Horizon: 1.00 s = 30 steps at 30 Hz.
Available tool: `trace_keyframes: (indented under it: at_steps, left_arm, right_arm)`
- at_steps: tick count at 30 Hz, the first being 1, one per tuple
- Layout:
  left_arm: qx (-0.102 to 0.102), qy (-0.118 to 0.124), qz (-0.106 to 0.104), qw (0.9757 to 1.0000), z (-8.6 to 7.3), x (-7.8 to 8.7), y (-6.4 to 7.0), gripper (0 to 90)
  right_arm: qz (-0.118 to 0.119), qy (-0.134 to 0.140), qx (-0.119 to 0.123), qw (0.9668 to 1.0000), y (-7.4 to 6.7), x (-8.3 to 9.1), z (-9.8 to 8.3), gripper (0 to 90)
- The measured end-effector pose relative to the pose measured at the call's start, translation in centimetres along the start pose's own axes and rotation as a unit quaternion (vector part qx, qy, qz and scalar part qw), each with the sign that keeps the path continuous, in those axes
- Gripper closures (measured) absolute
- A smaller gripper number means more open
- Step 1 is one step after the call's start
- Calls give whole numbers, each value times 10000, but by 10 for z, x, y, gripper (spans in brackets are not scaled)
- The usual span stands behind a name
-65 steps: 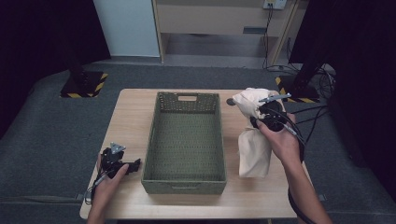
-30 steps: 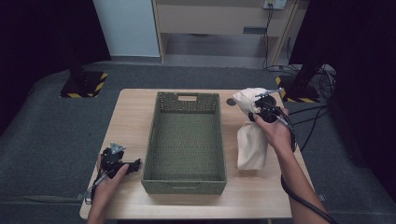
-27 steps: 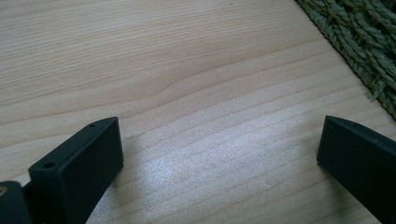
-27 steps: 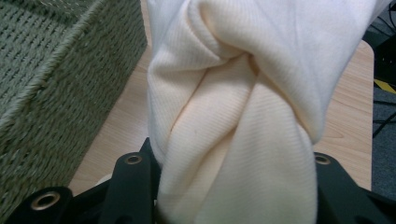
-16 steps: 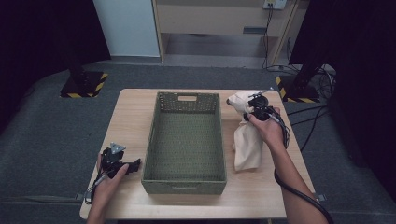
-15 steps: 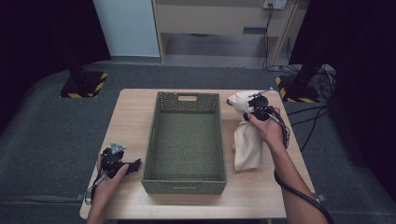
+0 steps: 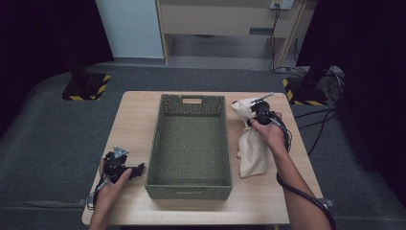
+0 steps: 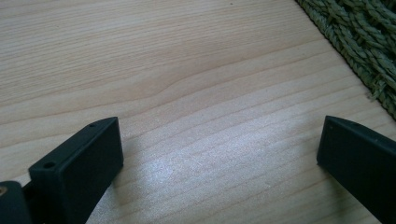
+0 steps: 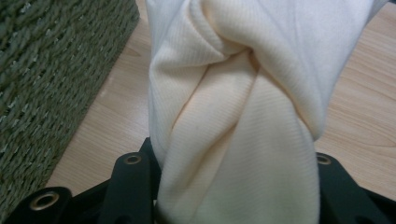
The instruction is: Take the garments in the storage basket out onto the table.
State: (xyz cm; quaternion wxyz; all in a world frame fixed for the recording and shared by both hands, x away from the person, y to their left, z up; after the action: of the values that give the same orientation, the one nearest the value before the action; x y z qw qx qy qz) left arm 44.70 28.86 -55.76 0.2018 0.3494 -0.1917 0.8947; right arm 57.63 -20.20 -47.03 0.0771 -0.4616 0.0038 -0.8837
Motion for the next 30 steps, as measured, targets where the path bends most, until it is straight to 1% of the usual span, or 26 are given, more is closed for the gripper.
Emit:
trace_keyframes:
  at_steps: [13,21,30]
  left_arm:
    - [-3,-2,-1,10000,0,0,0,0]
    - [-5,-1,-3,10000,0,0,0,0]
    - [-4,-1,-3,10000,0,0,0,0]
  right_arm:
    - [76,-115,64,9999,1,-13,-4,547]
    - [130,-113,78,9998,1,-19,-6,538]
    - [114,-112,20,9999,0,-26,-6,532]
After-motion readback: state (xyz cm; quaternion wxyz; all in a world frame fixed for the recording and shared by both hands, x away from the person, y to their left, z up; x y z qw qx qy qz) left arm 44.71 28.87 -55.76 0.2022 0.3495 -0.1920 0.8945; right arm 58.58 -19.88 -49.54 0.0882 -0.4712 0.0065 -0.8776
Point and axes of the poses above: each handheld gripper's, and its own axes: x roughly backward along the jaws, z roughly out of its top, y roughly to its right, the point moved 5 cm from there along -x, roughly forward along the jaws, and after that the axes turned 14 degrees about -x, right-handed, at the moved point
